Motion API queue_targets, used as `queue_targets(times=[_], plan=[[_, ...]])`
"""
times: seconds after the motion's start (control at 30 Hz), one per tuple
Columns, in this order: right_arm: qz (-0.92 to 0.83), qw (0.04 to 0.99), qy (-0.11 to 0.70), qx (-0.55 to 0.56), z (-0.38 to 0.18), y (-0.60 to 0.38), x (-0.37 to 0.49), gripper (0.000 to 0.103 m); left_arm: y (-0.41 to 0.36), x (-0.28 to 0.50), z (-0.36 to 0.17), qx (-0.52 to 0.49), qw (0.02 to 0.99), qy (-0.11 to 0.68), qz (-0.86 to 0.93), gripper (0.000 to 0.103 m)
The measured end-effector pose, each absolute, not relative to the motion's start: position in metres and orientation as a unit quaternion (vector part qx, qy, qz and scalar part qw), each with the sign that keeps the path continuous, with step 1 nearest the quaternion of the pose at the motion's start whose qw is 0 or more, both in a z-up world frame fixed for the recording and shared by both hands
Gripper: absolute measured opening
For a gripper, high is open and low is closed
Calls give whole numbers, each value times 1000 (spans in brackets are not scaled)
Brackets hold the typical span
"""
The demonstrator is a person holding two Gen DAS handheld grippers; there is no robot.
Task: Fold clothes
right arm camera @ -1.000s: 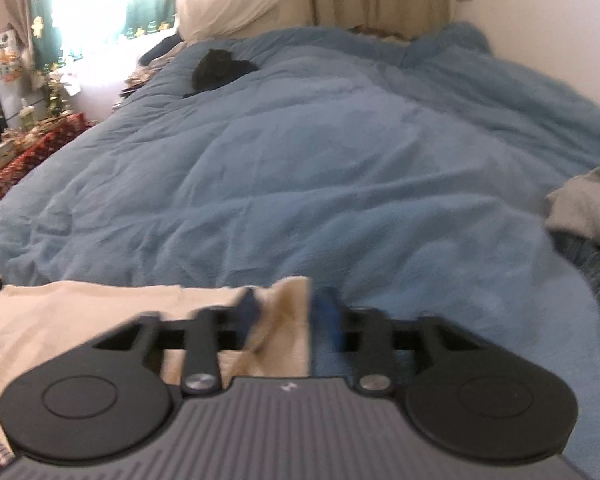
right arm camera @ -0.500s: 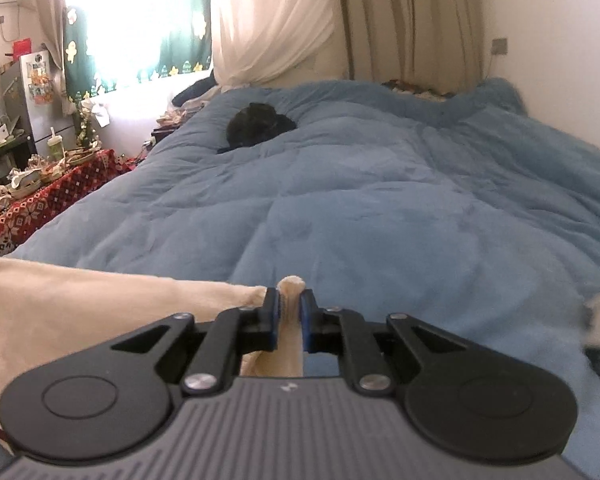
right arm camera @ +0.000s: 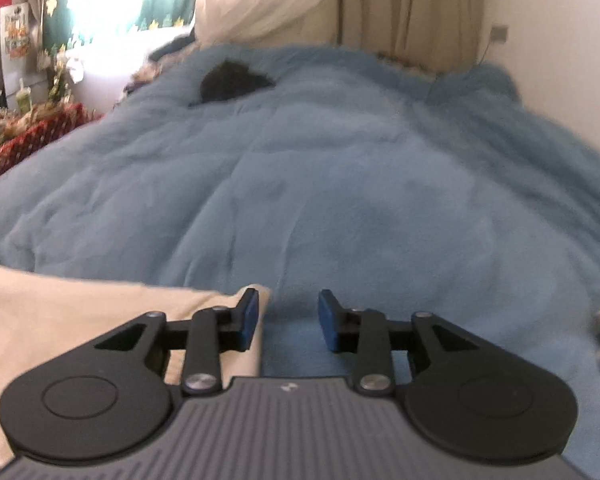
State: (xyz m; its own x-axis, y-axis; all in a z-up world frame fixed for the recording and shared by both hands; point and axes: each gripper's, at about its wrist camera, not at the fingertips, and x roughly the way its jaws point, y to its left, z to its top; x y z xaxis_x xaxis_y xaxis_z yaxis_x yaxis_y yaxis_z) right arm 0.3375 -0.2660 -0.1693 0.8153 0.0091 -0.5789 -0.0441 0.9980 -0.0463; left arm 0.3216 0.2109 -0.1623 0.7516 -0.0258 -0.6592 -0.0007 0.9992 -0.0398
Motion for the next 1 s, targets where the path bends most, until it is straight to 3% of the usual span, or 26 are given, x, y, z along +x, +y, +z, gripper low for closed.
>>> queue_targets(times=[0.07, 0.1, 0.37, 0.7, 1.0], plan=[[24, 957, 290, -23, -159, -261, 331, 3, 203, 320, -149, -29, 938, 343, -33, 6], [41, 955, 292, -23, -157, -255, 332, 1, 195, 324, -148, -29, 935, 351, -52, 6], [106, 933, 338, -57, -189, -190, 358, 1, 146, 358, -199, -12, 895, 437, -89, 3], [104, 938, 326, -46, -187, -201, 364, 2, 178, 348, -178, -61, 914, 396, -68, 4], [111, 931, 340, -70, -193, -182, 357, 3, 154, 335, -181, -24, 907, 413, -80, 4]])
